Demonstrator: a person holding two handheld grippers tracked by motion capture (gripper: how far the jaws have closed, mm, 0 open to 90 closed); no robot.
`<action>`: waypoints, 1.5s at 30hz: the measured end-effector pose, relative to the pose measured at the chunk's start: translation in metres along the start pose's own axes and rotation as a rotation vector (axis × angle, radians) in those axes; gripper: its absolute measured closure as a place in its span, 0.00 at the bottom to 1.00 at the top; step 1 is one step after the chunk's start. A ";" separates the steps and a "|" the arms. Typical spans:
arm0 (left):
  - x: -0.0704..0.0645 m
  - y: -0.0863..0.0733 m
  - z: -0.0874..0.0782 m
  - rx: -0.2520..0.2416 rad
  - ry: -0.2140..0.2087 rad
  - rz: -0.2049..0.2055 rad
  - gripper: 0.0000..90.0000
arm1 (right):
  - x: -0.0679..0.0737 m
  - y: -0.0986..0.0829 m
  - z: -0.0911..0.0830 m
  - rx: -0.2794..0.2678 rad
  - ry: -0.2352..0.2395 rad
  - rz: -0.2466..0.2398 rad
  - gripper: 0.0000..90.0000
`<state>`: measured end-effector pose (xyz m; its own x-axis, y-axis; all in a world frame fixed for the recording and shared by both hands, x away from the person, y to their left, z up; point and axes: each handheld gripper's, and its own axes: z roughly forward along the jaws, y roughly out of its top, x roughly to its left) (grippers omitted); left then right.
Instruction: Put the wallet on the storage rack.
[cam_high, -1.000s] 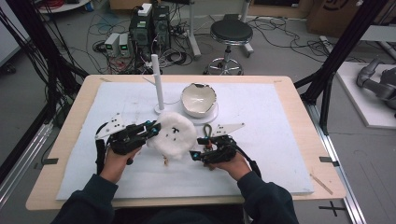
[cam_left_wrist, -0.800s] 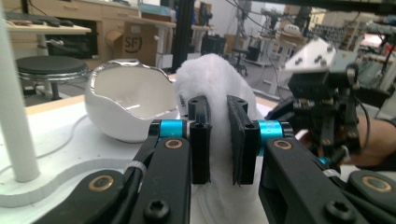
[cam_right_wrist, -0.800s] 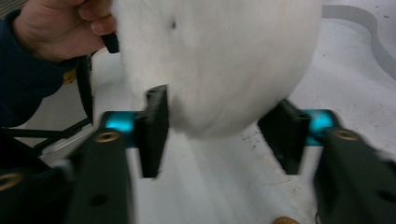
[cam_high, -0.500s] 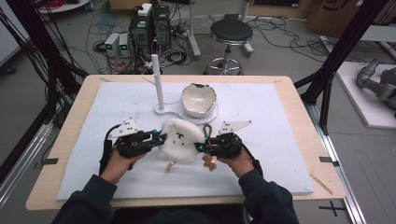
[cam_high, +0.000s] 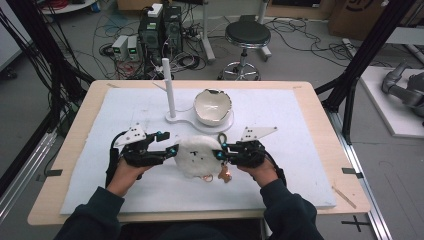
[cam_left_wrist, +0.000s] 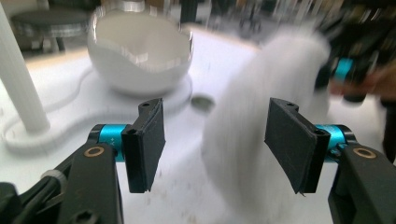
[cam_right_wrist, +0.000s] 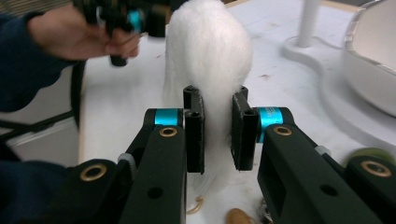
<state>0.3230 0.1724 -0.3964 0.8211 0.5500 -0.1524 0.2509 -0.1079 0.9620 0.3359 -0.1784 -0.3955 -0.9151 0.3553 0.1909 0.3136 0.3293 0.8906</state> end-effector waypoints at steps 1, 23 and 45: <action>0.000 0.000 0.000 0.000 0.000 0.000 0.42 | 0.000 0.000 0.000 0.000 0.000 0.000 0.88; -0.006 0.001 -0.001 -0.064 -0.135 -0.005 0.86 | -0.004 -0.004 0.007 -0.052 0.000 0.106 0.70; 0.036 -0.013 -0.031 0.034 0.206 -0.047 0.32 | 0.006 0.031 -0.022 -0.074 -0.298 -0.193 0.88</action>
<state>0.3337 0.2194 -0.4080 0.6866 0.7126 -0.1442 0.3068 -0.1042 0.9461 0.3343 -0.1855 -0.3578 -0.8380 0.5359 -0.1032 0.1130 0.3553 0.9279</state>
